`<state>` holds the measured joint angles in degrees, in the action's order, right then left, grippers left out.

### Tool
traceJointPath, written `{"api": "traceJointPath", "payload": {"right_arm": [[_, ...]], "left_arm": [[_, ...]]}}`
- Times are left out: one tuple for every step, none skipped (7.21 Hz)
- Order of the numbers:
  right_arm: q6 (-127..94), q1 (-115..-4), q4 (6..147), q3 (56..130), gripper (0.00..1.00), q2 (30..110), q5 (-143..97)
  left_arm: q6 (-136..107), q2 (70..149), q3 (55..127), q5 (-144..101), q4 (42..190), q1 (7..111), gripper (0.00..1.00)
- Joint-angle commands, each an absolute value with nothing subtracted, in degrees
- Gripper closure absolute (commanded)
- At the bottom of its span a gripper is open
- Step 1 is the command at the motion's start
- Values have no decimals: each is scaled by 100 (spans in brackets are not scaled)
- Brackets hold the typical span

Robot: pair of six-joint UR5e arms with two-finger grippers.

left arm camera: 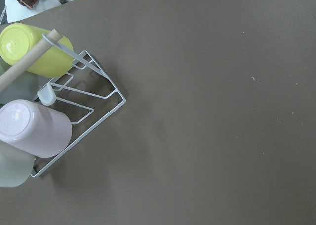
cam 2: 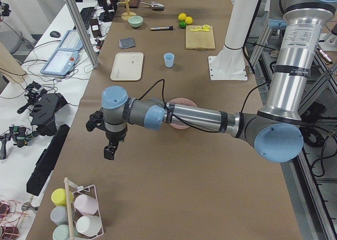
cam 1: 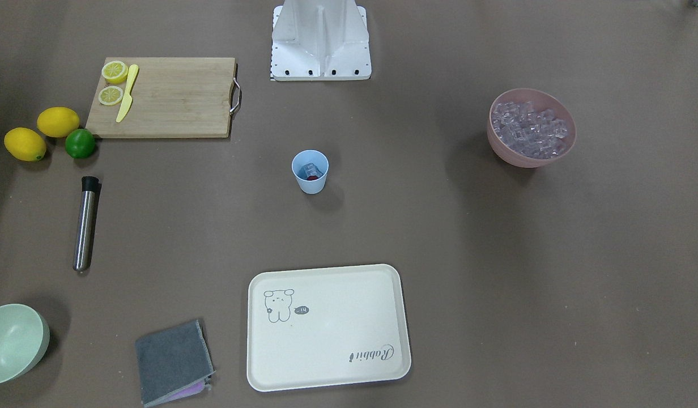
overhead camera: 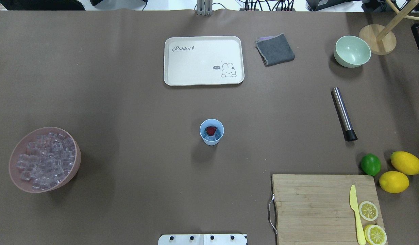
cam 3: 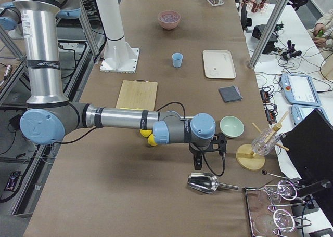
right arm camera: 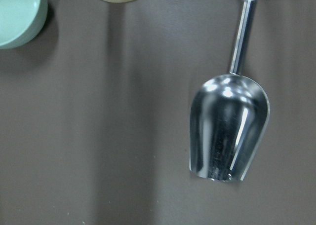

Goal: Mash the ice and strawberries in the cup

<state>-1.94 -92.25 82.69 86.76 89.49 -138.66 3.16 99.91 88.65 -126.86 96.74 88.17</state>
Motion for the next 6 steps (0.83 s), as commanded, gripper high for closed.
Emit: {"api": "traceJointPath", "payload": {"right_arm": [[-53,-9554,8602,9182,0,9359,-13843],[-53,-9475,8935,9480,0,9360,-13799],[-53,-9344,9504,9858,0,9299,-13660],[-18,-9317,10119,10209,0,9264,-13615],[217,-9360,10177,10178,0,9290,-13597],[437,-9360,10169,10082,0,9394,-13597]], "left_arm": [[316,9967,8851,-12691,9659,8824,2],[316,9949,8868,-12691,9650,8833,2],[316,9949,8868,-12691,9642,8833,2],[316,9914,8877,-12691,9650,8833,2],[316,9879,8868,-12691,9642,8842,2],[316,9740,8894,-12700,9711,8850,2]]}}
